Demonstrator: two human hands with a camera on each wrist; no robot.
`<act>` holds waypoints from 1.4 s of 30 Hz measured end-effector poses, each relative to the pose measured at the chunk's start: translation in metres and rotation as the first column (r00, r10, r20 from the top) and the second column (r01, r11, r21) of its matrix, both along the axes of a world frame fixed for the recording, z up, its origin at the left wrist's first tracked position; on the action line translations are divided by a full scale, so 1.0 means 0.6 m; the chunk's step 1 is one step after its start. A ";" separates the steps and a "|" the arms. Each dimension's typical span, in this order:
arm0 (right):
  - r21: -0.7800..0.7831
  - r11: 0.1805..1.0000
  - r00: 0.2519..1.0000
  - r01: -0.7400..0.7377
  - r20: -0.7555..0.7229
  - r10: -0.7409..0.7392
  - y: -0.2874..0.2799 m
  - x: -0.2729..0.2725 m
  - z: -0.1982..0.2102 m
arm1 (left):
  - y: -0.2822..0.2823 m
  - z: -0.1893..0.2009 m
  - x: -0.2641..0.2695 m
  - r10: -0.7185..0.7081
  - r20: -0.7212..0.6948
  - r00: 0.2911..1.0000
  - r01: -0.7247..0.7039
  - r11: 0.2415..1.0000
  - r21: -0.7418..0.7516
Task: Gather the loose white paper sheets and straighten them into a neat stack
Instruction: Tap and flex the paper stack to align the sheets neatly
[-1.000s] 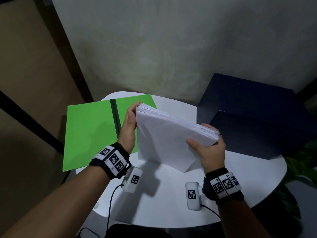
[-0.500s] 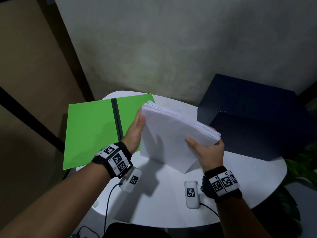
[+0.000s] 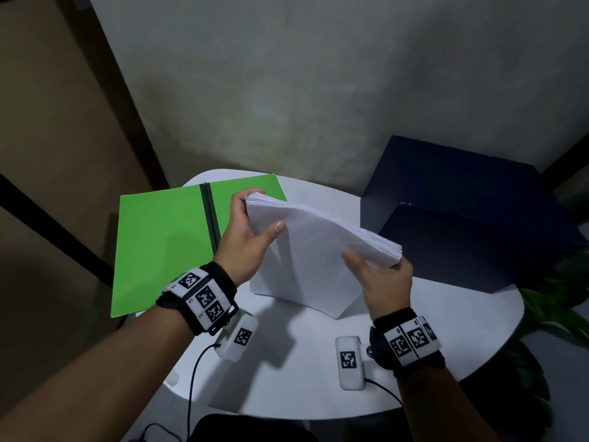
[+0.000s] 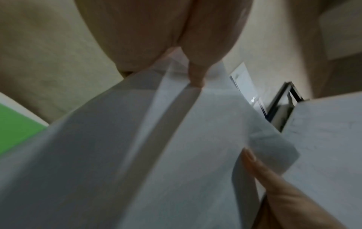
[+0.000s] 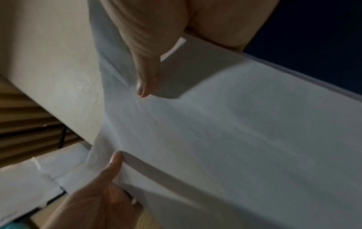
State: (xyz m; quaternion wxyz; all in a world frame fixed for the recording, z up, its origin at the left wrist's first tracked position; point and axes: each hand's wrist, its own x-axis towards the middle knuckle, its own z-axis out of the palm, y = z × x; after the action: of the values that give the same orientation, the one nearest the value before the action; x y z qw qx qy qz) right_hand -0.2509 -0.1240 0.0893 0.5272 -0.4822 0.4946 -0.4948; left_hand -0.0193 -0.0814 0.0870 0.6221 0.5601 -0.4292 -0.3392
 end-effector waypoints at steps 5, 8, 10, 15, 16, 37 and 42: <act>0.035 0.999 1.000 -0.001 -0.011 0.002 0.012 0.015 -0.019 | 0.017 -0.015 -0.015 -0.082 -0.120 0.989 0.097 0.988 0.118; -0.010 0.999 0.999 -0.039 -0.006 0.039 0.004 0.015 -0.003 | 0.023 0.015 0.003 0.105 0.078 0.991 -0.110 0.992 0.055; -0.146 0.985 0.991 -0.088 -0.113 0.072 -0.003 0.020 0.019 | 0.028 0.057 0.012 0.237 0.489 0.839 -0.214 0.971 -0.104; -0.564 0.748 0.852 -0.349 -0.524 0.003 -0.010 0.064 0.070 | 0.020 0.139 -0.011 -0.017 0.920 0.392 0.017 1.000 0.011; -0.598 0.742 0.859 -0.303 -0.508 -0.059 -0.008 0.068 0.072 | 0.020 0.136 -0.003 -0.048 0.870 0.492 0.047 0.998 0.029; 0.080 0.989 0.989 0.121 -0.099 -0.113 0.025 -0.044 -0.099 | 0.110 -0.079 0.045 0.240 0.127 0.962 -0.265 0.933 0.245; 0.046 0.996 0.987 0.072 -0.144 -0.065 0.030 -0.053 -0.103 | 0.111 -0.093 0.049 0.224 0.163 0.961 -0.263 0.922 0.283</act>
State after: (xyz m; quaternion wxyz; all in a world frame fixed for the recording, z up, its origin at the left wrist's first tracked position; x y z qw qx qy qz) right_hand -0.2829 -0.1059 0.0273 0.4853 -0.4854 0.5599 -0.4640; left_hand 0.0098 -0.0150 0.0310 0.5376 0.7182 -0.3382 -0.2843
